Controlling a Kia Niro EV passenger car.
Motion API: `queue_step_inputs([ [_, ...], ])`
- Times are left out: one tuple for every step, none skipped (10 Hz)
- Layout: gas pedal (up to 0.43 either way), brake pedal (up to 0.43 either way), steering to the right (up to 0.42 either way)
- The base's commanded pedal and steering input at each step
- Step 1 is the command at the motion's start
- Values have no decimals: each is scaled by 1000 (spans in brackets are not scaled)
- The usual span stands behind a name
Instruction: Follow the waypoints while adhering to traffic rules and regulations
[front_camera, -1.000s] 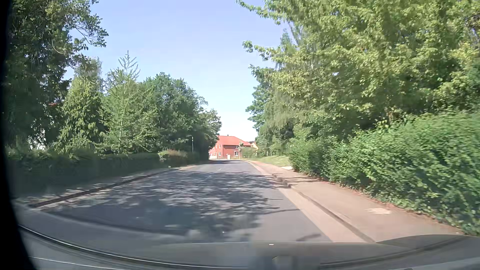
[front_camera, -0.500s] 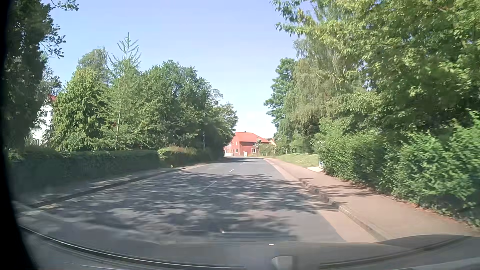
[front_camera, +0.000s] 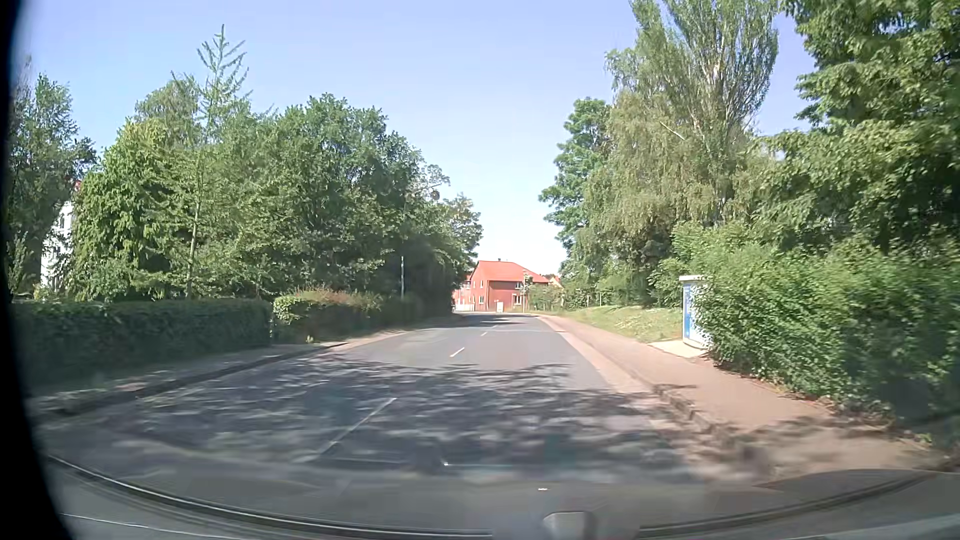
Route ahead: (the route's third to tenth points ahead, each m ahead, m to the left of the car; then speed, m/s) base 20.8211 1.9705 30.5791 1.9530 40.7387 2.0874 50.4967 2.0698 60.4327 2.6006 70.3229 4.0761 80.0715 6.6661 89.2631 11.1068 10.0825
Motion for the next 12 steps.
queue_step_inputs([
  [209, 6, -10],
  [197, 6, -11],
  [197, 6, -10],
  [197, 6, -10],
  [189, 6, -9],
  [189, 6, -9],
  [189, 6, -8],
  [189, 6, -5],
  [189, 6, -2],
  [189, 6, 2],
  [189, 6, 8],
  [189, 6, 10],
])
